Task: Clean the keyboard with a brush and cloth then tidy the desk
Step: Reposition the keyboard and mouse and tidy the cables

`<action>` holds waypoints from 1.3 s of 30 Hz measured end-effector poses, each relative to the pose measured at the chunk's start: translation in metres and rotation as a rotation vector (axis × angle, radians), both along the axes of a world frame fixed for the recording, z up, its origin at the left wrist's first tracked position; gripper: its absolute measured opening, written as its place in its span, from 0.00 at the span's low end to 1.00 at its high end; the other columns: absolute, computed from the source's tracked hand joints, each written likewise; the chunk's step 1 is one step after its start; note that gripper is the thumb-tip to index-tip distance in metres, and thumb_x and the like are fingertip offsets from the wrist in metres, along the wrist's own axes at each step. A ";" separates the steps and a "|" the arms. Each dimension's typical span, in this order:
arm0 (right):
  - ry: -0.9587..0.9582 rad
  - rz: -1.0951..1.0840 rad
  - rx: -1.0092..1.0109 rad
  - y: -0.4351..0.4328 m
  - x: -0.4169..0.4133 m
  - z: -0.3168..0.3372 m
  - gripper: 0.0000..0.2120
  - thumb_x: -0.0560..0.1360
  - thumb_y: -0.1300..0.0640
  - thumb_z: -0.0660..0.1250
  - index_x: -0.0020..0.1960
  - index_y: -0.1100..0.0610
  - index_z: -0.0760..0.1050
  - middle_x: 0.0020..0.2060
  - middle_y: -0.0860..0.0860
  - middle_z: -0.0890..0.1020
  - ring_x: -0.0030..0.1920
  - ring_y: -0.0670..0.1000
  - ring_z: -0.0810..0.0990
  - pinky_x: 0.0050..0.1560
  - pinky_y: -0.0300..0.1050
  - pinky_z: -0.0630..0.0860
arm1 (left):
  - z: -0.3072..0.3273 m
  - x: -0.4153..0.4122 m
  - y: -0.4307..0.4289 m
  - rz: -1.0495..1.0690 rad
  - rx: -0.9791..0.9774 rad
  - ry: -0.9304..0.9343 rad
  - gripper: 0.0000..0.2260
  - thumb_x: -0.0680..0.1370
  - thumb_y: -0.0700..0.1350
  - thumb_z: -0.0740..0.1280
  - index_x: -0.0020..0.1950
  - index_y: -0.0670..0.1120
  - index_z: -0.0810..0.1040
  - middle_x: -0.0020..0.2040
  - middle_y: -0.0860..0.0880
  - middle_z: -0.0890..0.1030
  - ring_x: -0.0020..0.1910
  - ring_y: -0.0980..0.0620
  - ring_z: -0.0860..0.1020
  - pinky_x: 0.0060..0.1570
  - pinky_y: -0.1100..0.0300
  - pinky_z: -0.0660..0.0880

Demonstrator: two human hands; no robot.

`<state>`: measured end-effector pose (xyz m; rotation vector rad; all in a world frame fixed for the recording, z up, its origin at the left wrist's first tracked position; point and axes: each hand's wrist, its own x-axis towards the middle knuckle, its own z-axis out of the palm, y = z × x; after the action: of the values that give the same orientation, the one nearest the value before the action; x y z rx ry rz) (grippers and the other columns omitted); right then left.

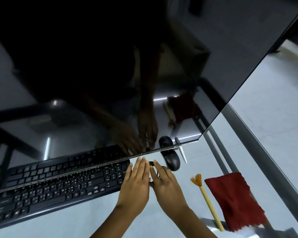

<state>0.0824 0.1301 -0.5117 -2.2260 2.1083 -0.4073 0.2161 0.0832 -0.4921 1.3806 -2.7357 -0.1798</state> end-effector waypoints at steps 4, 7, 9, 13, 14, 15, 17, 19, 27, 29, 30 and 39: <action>0.010 0.005 0.028 -0.010 -0.001 -0.004 0.28 0.67 0.54 0.77 0.65 0.60 0.76 0.66 0.58 0.76 0.60 0.56 0.79 0.60 0.46 0.76 | -0.001 0.010 0.012 -0.032 -0.002 -0.033 0.24 0.78 0.46 0.52 0.71 0.38 0.70 0.72 0.41 0.69 0.74 0.44 0.64 0.69 0.42 0.57; 0.037 0.012 0.065 -0.020 -0.001 -0.008 0.29 0.69 0.56 0.76 0.67 0.60 0.74 0.69 0.59 0.73 0.64 0.58 0.76 0.62 0.50 0.76 | -0.003 0.012 0.014 -0.026 0.018 -0.074 0.25 0.79 0.50 0.52 0.69 0.37 0.72 0.71 0.40 0.71 0.73 0.43 0.66 0.68 0.41 0.58; 0.048 0.011 0.086 -0.024 0.001 -0.008 0.28 0.71 0.56 0.74 0.69 0.59 0.72 0.70 0.59 0.71 0.66 0.59 0.74 0.64 0.52 0.74 | -0.005 0.011 0.013 -0.010 0.039 -0.089 0.26 0.79 0.51 0.52 0.69 0.37 0.72 0.71 0.40 0.71 0.73 0.43 0.66 0.68 0.41 0.58; 0.039 -0.003 0.082 -0.021 0.003 0.000 0.29 0.70 0.55 0.75 0.69 0.59 0.72 0.70 0.59 0.71 0.67 0.59 0.74 0.62 0.52 0.76 | -0.004 0.011 0.013 -0.009 0.079 -0.114 0.27 0.79 0.53 0.51 0.69 0.37 0.71 0.71 0.39 0.70 0.73 0.43 0.66 0.68 0.40 0.57; 0.032 -0.010 0.073 -0.018 0.003 0.002 0.29 0.69 0.54 0.75 0.68 0.59 0.73 0.70 0.58 0.72 0.67 0.58 0.75 0.61 0.52 0.76 | -0.002 0.011 0.013 -0.013 0.084 -0.119 0.27 0.79 0.53 0.50 0.69 0.36 0.71 0.71 0.39 0.70 0.73 0.43 0.65 0.68 0.40 0.57; 0.029 -0.015 0.058 -0.016 0.002 0.004 0.30 0.69 0.54 0.76 0.68 0.59 0.73 0.69 0.58 0.73 0.66 0.58 0.75 0.59 0.51 0.77 | 0.000 0.011 0.014 -0.016 0.084 -0.122 0.27 0.79 0.53 0.50 0.69 0.36 0.71 0.72 0.39 0.70 0.73 0.43 0.65 0.68 0.39 0.57; 0.029 0.001 0.045 -0.012 0.001 0.007 0.29 0.69 0.55 0.75 0.68 0.59 0.73 0.69 0.58 0.73 0.67 0.58 0.74 0.59 0.51 0.77 | 0.003 0.011 0.014 -0.019 0.074 -0.115 0.28 0.79 0.54 0.50 0.70 0.37 0.69 0.72 0.39 0.69 0.73 0.43 0.65 0.68 0.39 0.57; 0.037 0.012 0.032 -0.006 -0.001 0.011 0.28 0.71 0.55 0.74 0.69 0.58 0.72 0.69 0.57 0.73 0.68 0.57 0.73 0.61 0.52 0.76 | 0.007 0.011 0.013 -0.027 0.062 -0.106 0.28 0.79 0.54 0.50 0.71 0.37 0.68 0.73 0.40 0.68 0.73 0.43 0.65 0.68 0.40 0.57; 0.022 -0.126 -0.029 0.028 -0.016 0.059 0.22 0.72 0.58 0.74 0.64 0.58 0.77 0.66 0.56 0.77 0.63 0.57 0.78 0.59 0.53 0.75 | 0.027 0.011 0.018 -0.088 0.060 -0.093 0.29 0.79 0.55 0.50 0.70 0.37 0.71 0.71 0.40 0.70 0.72 0.43 0.68 0.68 0.41 0.57; 0.003 -0.173 -0.026 0.040 -0.028 0.071 0.21 0.73 0.59 0.72 0.66 0.58 0.75 0.66 0.56 0.76 0.63 0.57 0.78 0.58 0.57 0.76 | 0.031 0.007 0.021 -0.101 0.062 -0.089 0.29 0.78 0.55 0.50 0.69 0.38 0.73 0.70 0.40 0.72 0.70 0.44 0.70 0.69 0.41 0.61; -0.025 -0.198 -0.013 0.046 -0.037 0.074 0.22 0.74 0.60 0.70 0.67 0.59 0.74 0.67 0.57 0.75 0.64 0.58 0.76 0.61 0.57 0.75 | 0.035 0.004 0.024 -0.091 0.074 -0.095 0.29 0.78 0.56 0.49 0.68 0.38 0.73 0.70 0.41 0.73 0.70 0.44 0.70 0.69 0.41 0.64; -0.186 -0.667 0.151 0.095 -0.156 0.089 0.18 0.79 0.57 0.62 0.68 0.57 0.71 0.68 0.56 0.72 0.66 0.58 0.72 0.67 0.56 0.72 | 0.070 -0.073 0.053 -0.051 0.180 -0.062 0.20 0.83 0.53 0.51 0.70 0.45 0.66 0.64 0.47 0.74 0.63 0.48 0.72 0.58 0.56 0.70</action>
<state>-0.0731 0.2250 -0.4228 -1.2997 2.6132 -0.4347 0.1435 0.1360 -0.4221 1.3794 -2.8687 -0.4024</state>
